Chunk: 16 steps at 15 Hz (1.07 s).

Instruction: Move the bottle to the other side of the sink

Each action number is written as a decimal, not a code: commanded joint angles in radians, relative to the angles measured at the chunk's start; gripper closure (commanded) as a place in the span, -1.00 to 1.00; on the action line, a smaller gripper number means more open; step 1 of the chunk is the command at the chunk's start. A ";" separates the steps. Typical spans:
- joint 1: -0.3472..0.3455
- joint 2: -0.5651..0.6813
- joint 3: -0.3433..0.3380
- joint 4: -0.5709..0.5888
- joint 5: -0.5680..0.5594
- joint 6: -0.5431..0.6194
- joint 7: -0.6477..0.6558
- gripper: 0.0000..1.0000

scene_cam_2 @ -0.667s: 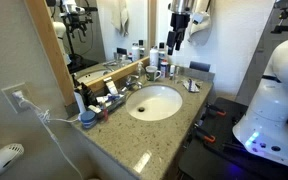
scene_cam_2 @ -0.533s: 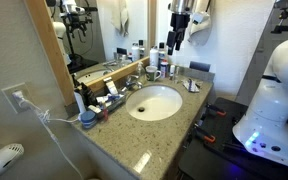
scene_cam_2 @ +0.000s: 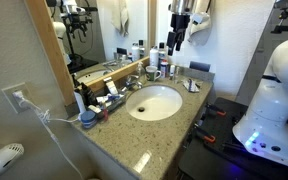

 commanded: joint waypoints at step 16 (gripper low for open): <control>-0.231 0.617 -0.198 0.467 -0.103 0.305 -0.006 -1.00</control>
